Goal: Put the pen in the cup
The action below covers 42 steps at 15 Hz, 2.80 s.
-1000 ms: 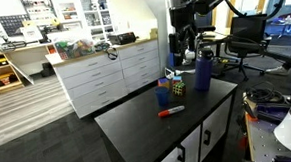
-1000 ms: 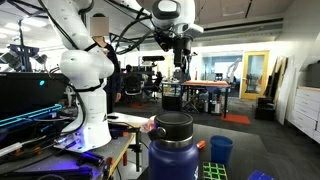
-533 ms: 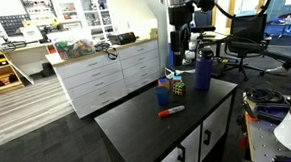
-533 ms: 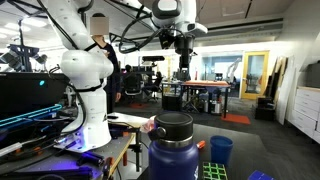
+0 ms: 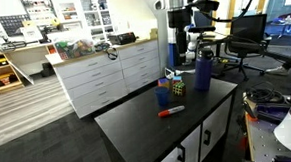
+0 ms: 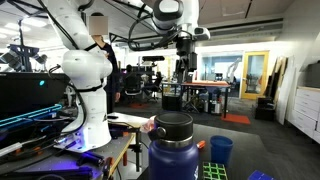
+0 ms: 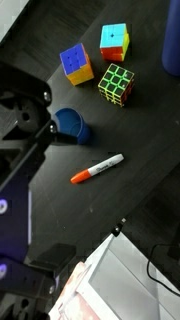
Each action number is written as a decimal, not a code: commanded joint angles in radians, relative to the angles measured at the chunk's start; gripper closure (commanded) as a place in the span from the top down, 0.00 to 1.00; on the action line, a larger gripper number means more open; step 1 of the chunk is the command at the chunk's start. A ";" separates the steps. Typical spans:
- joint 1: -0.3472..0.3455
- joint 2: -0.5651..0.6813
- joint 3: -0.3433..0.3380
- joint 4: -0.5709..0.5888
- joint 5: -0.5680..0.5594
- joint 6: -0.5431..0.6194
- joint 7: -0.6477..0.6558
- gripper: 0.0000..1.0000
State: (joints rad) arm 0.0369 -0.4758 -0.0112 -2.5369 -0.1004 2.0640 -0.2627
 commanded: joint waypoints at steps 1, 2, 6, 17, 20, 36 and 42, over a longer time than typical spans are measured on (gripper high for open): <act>0.032 0.009 -0.044 -0.007 0.014 0.033 -0.131 1.00; 0.035 0.013 -0.052 -0.007 0.014 0.039 -0.166 1.00; 0.057 0.030 -0.098 -0.004 0.041 0.070 -0.330 1.00; 0.057 0.085 -0.115 0.010 0.140 0.083 -0.598 1.00; 0.043 0.081 -0.104 0.002 0.125 0.076 -0.581 1.00; 0.046 0.083 -0.103 0.003 0.126 0.076 -0.581 1.00; 0.052 0.089 -0.113 -0.014 0.134 0.095 -0.626 1.00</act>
State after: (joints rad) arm 0.0870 -0.3882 -0.1181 -2.5368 0.0242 2.1417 -0.8481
